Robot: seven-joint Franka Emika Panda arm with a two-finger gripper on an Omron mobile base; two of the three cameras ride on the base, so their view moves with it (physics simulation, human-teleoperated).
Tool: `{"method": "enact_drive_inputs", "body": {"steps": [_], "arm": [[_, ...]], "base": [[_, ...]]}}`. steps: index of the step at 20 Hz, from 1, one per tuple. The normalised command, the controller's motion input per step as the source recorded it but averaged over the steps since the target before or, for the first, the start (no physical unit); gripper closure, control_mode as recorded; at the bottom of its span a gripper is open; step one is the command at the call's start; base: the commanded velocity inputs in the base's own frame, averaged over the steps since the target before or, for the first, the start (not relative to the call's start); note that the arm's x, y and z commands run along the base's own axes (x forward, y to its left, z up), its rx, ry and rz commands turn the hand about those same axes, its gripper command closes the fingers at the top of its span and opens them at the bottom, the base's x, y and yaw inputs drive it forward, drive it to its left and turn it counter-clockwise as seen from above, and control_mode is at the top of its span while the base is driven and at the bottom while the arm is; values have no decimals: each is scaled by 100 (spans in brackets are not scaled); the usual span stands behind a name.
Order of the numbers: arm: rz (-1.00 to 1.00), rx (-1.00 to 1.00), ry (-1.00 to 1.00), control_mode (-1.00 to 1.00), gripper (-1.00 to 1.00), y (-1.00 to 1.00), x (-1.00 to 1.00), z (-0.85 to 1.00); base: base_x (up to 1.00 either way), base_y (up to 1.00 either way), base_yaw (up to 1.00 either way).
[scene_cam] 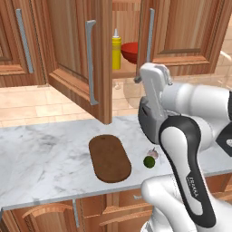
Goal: Open the cabinet. Place the bowl and condiment on the counter. Then place the lime and garlic on the cutting board.
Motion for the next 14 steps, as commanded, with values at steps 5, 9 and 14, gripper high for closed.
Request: {"method": "enact_drive_inputs", "body": {"steps": [5, 9, 14], "arm": [[4, 18, 2, -100, -100, -2, 14, 0], [11, 12, 21, -100, -100, 0, 14, 26], [9, 6, 28, -100, -100, 0, 0, 38]], "base": [[0, 0, 0], [0, 0, 0], [0, 0, 0]]}}
